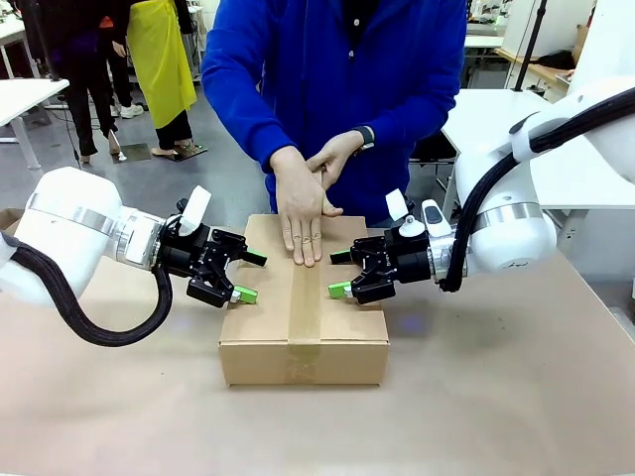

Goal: Pack the gift set into the box.
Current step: Press and hold the closed box until the human finishes sealing it.

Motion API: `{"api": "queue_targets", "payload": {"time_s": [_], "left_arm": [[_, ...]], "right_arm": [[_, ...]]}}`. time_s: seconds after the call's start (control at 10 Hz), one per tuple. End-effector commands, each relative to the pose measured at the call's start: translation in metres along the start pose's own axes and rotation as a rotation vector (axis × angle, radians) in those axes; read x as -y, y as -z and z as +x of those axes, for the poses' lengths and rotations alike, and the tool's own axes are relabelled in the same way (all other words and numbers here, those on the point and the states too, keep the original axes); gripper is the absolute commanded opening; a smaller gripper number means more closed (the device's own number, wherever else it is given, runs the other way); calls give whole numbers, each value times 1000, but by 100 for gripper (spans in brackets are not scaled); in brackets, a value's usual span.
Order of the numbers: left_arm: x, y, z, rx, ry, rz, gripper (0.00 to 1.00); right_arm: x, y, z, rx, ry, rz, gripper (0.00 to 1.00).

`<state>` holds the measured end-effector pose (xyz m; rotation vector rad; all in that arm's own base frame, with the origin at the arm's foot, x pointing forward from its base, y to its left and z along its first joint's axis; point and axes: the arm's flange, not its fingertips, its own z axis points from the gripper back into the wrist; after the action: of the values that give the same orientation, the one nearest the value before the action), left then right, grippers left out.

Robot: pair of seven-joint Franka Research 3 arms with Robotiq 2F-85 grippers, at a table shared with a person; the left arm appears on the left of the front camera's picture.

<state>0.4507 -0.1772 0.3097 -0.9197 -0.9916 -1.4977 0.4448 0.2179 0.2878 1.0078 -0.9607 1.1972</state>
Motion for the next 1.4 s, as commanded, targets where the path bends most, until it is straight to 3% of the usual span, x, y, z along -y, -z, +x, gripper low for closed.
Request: {"api": "queue_targets", "payload": {"time_s": [0.0, 1.3], "left_arm": [[0, -1, -2, 3, 1, 6, 100], [0, -1, -2, 3, 1, 6, 100]], "right_arm": [[0, 1, -1, -7, 0, -4, 100], [0, 1, -1, -7, 0, -4, 100]]}}
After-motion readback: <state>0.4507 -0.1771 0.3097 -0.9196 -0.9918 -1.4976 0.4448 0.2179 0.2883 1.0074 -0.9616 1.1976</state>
